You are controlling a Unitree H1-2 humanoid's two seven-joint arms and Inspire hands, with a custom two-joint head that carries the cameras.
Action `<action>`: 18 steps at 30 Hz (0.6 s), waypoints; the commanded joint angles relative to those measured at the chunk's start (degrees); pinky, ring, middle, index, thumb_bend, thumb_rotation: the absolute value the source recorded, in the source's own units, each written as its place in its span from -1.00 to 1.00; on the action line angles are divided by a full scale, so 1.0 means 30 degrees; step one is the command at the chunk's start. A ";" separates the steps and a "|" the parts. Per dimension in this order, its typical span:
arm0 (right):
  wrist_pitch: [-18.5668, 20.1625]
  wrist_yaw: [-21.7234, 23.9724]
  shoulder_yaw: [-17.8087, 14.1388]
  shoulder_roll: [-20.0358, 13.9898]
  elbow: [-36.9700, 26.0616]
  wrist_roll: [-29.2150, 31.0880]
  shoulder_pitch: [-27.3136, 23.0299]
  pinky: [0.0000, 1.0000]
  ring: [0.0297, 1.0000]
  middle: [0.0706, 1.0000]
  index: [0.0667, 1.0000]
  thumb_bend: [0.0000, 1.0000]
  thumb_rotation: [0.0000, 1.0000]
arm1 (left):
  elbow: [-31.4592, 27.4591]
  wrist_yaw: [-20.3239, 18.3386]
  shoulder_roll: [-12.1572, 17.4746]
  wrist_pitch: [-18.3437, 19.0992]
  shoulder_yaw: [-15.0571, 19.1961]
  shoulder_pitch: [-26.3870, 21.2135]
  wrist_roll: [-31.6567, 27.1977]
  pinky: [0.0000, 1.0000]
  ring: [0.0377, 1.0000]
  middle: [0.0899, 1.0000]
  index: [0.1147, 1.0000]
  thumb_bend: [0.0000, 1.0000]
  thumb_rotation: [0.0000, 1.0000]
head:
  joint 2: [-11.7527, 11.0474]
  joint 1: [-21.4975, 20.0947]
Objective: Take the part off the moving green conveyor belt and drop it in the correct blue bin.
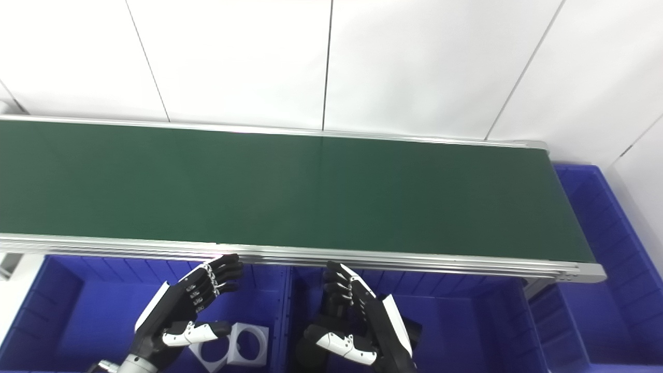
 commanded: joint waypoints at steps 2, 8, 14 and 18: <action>-0.0398 -0.0116 -0.0042 0.0237 -0.0320 0.0126 -0.0087 0.43 0.57 0.64 0.72 0.43 -0.13 | -0.0395 -0.0134 0.0171 -0.0472 0.0026 -0.0134 -0.0327 0.56 0.63 0.60 0.61 1.00 -0.36 | -0.0011 0.0019; -0.0502 -0.0127 -0.0073 0.0271 -0.0148 0.0130 -0.0131 0.41 0.56 0.63 0.71 0.44 -0.12 | -0.0379 -0.0170 0.0233 -0.0428 -0.0009 -0.0113 -0.0551 0.52 0.60 0.57 0.61 0.99 -0.39 | -0.0140 0.0090; -0.0663 -0.0105 -0.0077 0.0277 0.0048 0.0224 -0.0162 0.42 0.57 0.63 0.71 0.44 -0.13 | -0.0220 -0.0196 0.0258 -0.0581 -0.0055 -0.0128 -0.0652 0.52 0.59 0.57 0.60 0.98 -0.40 | -0.0308 0.0144; -0.0681 -0.0083 -0.0083 0.0255 0.0147 0.0251 -0.0209 0.42 0.57 0.63 0.71 0.44 -0.13 | -0.0153 -0.0151 0.0237 -0.0577 -0.0066 -0.0170 -0.0600 0.52 0.59 0.57 0.60 1.00 -0.40 | -0.0442 0.0255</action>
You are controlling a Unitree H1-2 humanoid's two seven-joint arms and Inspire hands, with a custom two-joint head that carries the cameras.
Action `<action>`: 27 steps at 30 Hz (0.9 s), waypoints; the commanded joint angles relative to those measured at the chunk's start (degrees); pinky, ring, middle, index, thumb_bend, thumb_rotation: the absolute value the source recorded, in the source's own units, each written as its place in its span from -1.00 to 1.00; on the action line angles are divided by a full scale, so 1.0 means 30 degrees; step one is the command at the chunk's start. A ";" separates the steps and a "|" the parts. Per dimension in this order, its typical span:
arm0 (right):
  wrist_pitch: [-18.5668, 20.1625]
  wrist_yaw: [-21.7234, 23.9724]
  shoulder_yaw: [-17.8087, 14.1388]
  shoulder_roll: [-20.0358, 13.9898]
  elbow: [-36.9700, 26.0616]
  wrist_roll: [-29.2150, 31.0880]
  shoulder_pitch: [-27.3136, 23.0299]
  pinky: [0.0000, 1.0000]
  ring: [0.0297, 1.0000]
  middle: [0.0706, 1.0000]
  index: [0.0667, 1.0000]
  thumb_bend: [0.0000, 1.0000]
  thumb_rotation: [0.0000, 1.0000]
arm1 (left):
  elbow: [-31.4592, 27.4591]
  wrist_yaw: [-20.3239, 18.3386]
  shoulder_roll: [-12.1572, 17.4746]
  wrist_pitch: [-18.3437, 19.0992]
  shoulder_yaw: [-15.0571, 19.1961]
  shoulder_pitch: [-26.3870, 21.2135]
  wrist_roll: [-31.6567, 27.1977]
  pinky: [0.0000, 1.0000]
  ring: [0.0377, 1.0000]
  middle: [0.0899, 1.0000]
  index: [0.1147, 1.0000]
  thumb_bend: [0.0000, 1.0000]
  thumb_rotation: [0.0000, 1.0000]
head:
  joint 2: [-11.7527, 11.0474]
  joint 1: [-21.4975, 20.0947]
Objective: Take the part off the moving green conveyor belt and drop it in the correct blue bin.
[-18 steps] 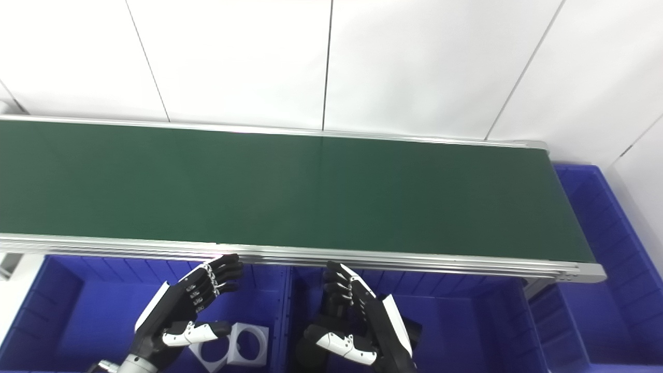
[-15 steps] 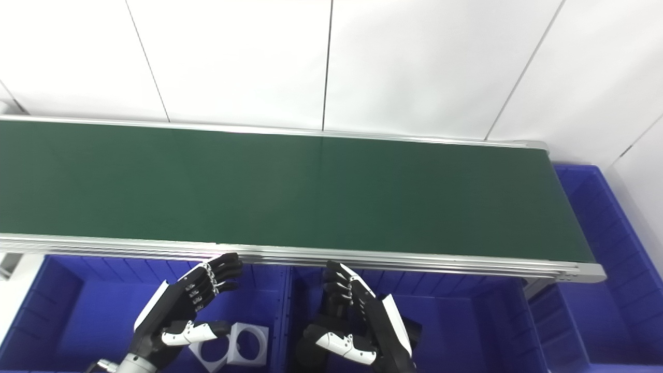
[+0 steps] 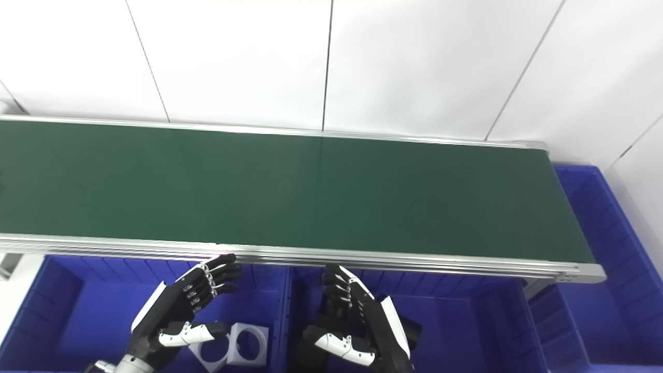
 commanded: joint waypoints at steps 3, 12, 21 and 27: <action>-0.0614 -0.0073 -0.0059 0.0137 -0.0211 0.0177 -0.0196 0.43 0.56 0.63 0.71 0.45 -0.13 | -0.0135 -0.0088 0.0007 -0.0603 -0.0014 -0.0191 -0.0133 0.51 0.58 0.56 0.60 1.00 -0.39 | -0.0015 0.0094; -0.0840 -0.0131 -0.0061 0.0135 0.0132 0.0111 -0.0266 0.43 0.57 0.63 0.71 0.44 -0.15 | 0.0394 -0.0203 0.0014 -0.1021 -0.0008 -0.0326 -0.0220 0.52 0.58 0.57 0.61 1.00 -0.38 | -0.0466 0.0610; -0.1234 -0.0244 -0.0098 -0.0017 0.0600 -0.0026 -0.0290 0.40 0.56 0.63 0.72 0.43 -0.13 | 0.1062 -0.0212 -0.0147 -0.1415 -0.0077 -0.0359 -0.0131 0.56 0.60 0.56 0.59 1.00 -0.39 | -0.1721 0.3433; -0.1965 -0.0171 -0.0230 -0.0286 0.1063 0.0343 -0.0325 0.42 0.57 0.65 0.73 0.35 -0.22 | 0.1991 -0.0135 -0.0345 -0.2283 -0.0310 -0.0475 0.0262 0.54 0.60 0.58 0.59 1.00 -0.39 | -0.2734 0.5115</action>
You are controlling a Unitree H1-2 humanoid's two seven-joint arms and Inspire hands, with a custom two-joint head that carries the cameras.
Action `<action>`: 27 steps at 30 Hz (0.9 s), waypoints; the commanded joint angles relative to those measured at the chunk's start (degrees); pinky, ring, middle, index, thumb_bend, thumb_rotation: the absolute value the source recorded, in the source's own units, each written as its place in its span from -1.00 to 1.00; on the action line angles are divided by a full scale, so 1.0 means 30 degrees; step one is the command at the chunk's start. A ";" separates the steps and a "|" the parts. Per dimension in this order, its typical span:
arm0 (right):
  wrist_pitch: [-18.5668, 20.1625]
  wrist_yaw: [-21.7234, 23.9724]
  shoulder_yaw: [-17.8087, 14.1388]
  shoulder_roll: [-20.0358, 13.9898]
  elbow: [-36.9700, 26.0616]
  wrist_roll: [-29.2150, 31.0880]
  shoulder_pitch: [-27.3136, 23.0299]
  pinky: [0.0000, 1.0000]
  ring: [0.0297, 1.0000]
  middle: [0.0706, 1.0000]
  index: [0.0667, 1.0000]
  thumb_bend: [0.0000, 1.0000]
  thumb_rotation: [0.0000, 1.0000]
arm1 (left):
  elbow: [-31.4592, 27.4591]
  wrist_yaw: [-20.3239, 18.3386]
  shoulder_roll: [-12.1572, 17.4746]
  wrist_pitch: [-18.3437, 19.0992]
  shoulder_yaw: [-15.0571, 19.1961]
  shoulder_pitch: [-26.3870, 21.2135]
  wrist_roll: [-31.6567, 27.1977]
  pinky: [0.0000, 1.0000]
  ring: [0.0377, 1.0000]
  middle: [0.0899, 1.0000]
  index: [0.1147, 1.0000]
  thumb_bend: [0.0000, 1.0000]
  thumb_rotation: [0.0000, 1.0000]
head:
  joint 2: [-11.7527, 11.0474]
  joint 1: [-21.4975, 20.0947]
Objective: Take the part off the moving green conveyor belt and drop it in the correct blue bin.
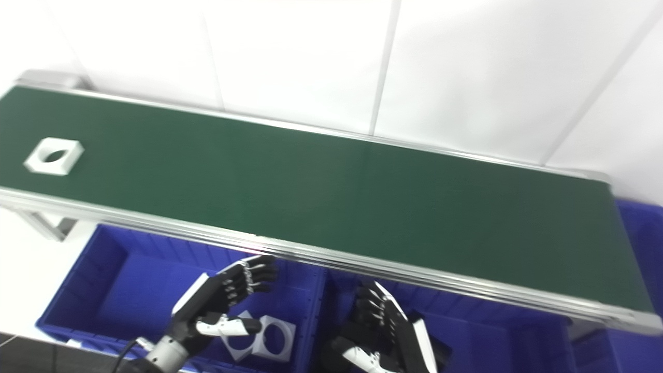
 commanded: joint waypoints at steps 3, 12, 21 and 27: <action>-0.1579 -0.0006 -0.0174 -0.0124 0.0014 0.0396 -0.0197 0.43 0.58 0.65 0.74 0.31 -0.29 | 0.0263 0.0034 -0.0313 -0.1348 -0.0189 -0.0320 0.0331 0.56 0.61 0.59 0.59 1.00 -0.40 | -0.0606 0.0810; -0.2957 0.0015 -0.0336 -0.0413 0.1282 0.0712 -0.0487 0.44 0.58 0.66 0.76 0.27 -0.31 | 0.1544 0.0035 -0.0709 -0.2172 -0.0280 -0.0603 0.0404 0.57 0.60 0.59 0.58 1.00 -0.42 | -0.1908 0.1831; -0.2763 0.0165 -0.0585 -0.0441 0.2027 0.1056 -0.0707 0.48 0.60 0.69 0.77 0.23 -0.39 | 0.2715 0.0065 -0.1008 -0.2991 -0.0325 -0.0989 0.0504 0.56 0.60 0.58 0.56 1.00 -0.50 | -0.3387 0.2698; -0.2611 0.0182 -0.0640 -0.0427 0.2153 0.0992 -0.0782 0.49 0.61 0.70 0.79 0.18 -0.50 | 0.3162 -0.0023 -0.1036 -0.3550 -0.0310 -0.1165 0.0489 0.52 0.58 0.56 0.54 1.00 -0.50 | -0.3638 0.2642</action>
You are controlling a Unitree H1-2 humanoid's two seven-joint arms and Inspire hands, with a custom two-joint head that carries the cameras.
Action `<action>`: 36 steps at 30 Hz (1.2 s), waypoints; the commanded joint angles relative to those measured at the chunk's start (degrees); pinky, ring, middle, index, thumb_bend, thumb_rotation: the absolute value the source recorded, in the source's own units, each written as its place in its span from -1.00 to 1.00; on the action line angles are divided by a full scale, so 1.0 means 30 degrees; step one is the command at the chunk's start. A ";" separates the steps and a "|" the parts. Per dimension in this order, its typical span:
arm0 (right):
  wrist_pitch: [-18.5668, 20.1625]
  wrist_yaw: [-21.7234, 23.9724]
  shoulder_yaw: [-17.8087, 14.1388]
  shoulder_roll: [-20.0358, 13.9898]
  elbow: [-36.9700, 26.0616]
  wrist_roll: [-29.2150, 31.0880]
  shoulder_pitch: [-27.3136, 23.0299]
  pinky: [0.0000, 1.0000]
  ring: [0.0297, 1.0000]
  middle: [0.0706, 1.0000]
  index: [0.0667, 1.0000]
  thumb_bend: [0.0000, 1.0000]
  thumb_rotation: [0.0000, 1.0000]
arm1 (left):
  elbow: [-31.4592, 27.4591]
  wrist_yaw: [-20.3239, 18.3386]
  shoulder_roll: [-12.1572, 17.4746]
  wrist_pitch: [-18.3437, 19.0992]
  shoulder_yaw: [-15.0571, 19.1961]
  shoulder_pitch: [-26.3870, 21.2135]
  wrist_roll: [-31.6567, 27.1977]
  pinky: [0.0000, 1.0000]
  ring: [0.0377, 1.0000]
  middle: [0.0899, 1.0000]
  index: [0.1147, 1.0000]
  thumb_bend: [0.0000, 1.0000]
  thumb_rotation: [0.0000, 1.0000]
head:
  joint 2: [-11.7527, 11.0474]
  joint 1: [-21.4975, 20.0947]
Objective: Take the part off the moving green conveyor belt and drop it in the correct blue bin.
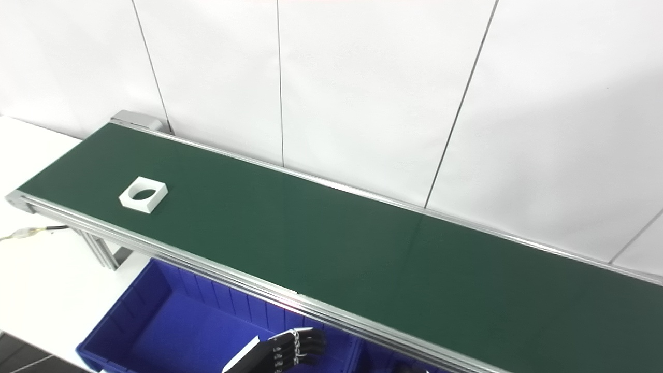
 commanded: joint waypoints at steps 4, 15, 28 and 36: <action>-0.0717 0.0091 -0.0129 0.0030 -0.0274 0.0214 -0.0188 0.49 0.61 0.70 0.79 0.18 -0.50 | -0.0426 -0.0067 -0.0032 -0.0861 -0.0079 -0.0213 0.0059 0.51 0.57 0.56 0.54 1.00 -0.49 | 0.0023 -0.0048; -0.0818 0.0127 -0.0124 0.0042 -0.0075 0.0211 -0.0313 0.47 0.60 0.69 0.79 0.18 -0.52 | -0.3476 0.0428 0.0761 0.0272 0.0496 0.0011 0.0619 0.41 0.52 0.53 0.50 1.00 -0.47 | -0.0205 0.0212; -0.0816 0.0092 -0.0147 0.0190 0.0208 0.0319 -0.0457 0.51 0.62 0.71 0.81 0.11 -0.63 | -0.9653 0.1606 0.2437 0.4426 0.2100 -0.1636 0.3100 0.36 0.50 0.51 0.46 0.99 -0.35 | -0.0812 0.0742; -0.0948 0.0061 -0.0162 0.0309 0.0542 0.0368 -0.0634 0.51 0.63 0.71 0.82 0.11 -0.64 | -1.0625 0.2989 0.2607 0.5305 0.3575 -0.3588 0.4063 0.43 0.56 0.62 0.58 0.78 -0.40 | -0.0993 0.0833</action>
